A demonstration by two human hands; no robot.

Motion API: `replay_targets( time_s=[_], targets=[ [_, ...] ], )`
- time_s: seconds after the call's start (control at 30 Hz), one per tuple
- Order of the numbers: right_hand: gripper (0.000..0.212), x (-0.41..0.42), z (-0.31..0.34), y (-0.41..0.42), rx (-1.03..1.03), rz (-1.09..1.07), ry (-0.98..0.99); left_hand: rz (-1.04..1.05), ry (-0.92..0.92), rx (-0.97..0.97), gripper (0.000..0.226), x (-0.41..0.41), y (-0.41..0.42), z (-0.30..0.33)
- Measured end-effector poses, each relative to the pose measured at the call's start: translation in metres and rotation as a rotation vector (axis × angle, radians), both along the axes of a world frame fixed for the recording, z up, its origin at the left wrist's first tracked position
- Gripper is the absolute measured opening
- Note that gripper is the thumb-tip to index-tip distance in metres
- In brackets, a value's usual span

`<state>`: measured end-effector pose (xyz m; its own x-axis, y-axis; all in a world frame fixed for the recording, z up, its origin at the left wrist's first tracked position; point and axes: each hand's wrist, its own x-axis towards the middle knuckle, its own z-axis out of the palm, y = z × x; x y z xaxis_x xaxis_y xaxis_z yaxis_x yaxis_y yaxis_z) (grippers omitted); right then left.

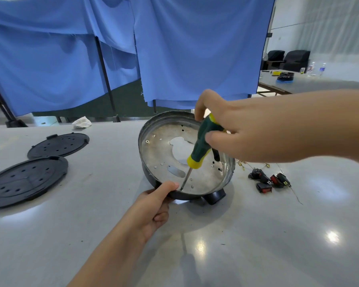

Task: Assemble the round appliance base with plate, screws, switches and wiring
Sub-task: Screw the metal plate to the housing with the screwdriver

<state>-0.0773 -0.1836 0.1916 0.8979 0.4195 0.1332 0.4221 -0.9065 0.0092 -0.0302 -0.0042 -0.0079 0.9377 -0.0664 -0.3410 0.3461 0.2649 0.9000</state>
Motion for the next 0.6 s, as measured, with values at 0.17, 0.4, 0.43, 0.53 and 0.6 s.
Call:
replay_targets(
  time_s=[0.17, 0.4, 0.43, 0.53, 0.6],
  targets=[
    [0.047, 0.0, -0.002, 0.005, -0.213, -0.007, -0.311, 0.002, 0.001, -0.003, 0.021, 0.0, 0.0, 0.0],
    [0.024, 0.013, 0.0, -0.003, 0.012, 0.008, -0.021, 0.01, 0.019, -0.01, 0.023, 0.002, 0.001, -0.002],
    [0.024, 0.015, 0.002, -0.004, 0.016, 0.008, -0.006, 0.01, 0.021, -0.007, 0.023, 0.002, 0.001, -0.002],
    [0.045, 0.02, 0.002, -0.004, -0.141, -0.004, -0.163, 0.01, 0.025, -0.003, 0.022, 0.002, 0.001, -0.003],
    [0.059, 0.024, 0.001, -0.005, -0.235, -0.031, -0.292, 0.014, 0.022, -0.004, 0.021, 0.002, 0.001, -0.003]
  ],
)
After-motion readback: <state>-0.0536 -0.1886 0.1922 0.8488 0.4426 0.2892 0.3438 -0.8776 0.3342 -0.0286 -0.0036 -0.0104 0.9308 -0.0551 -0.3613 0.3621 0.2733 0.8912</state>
